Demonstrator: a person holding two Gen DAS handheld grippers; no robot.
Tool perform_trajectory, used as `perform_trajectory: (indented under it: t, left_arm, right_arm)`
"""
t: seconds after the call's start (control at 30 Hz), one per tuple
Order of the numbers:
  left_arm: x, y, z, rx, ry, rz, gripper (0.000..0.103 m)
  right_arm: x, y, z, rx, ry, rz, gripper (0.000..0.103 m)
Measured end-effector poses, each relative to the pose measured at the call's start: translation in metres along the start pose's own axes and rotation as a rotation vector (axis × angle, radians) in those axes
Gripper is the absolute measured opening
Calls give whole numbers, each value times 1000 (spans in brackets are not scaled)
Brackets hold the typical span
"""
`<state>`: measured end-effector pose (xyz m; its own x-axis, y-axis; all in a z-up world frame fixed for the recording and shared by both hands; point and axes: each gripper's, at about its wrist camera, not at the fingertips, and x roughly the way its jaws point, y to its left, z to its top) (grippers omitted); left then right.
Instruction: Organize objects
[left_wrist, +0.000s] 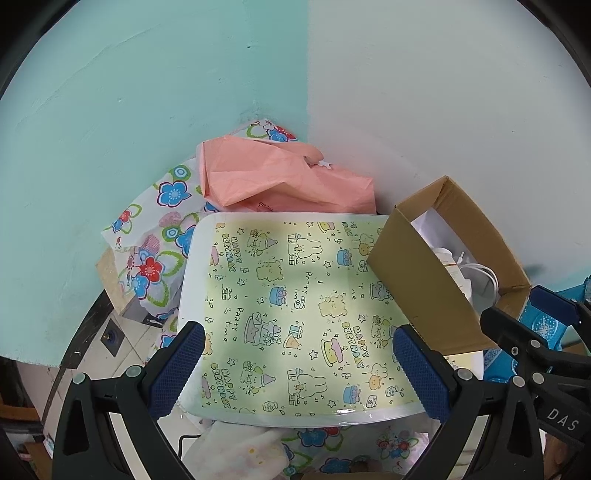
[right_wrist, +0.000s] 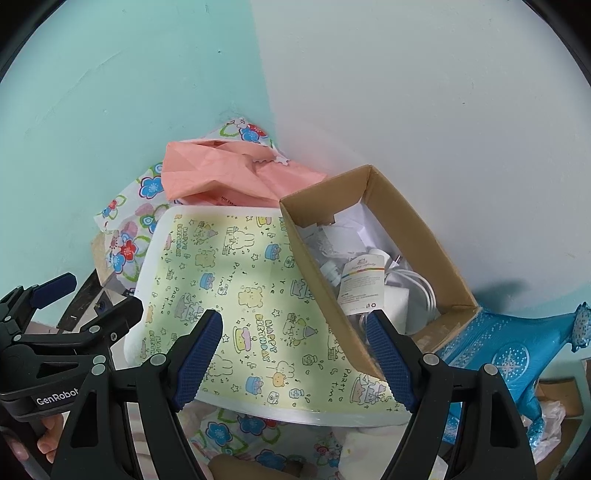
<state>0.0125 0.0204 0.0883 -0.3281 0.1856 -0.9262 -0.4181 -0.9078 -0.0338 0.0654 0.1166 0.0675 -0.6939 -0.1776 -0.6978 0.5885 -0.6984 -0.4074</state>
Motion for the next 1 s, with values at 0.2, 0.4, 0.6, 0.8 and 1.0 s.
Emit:
perform_trajectory:
  t: [0.2, 0.4, 0.6, 0.8, 1.0]
  left_arm:
    - [1, 1, 1, 1, 3, -3, 102]
    - [1, 0, 1, 2, 5, 0, 102]
    - [1, 0, 2, -3, 0, -1, 102]
    - [0, 0, 2, 4, -9, -9, 100]
    - [-1, 1, 3, -1, -6, -12, 99]
  right_arm:
    - [1, 0, 1, -4, 3, -1, 83]
    - [3, -1, -1, -3, 9, 1, 83]
    - [3, -1, -1, -6, 8, 2, 83]
    - [3, 0, -1, -8, 9, 3, 83]
    - [2, 1, 0, -6, 9, 5, 83]
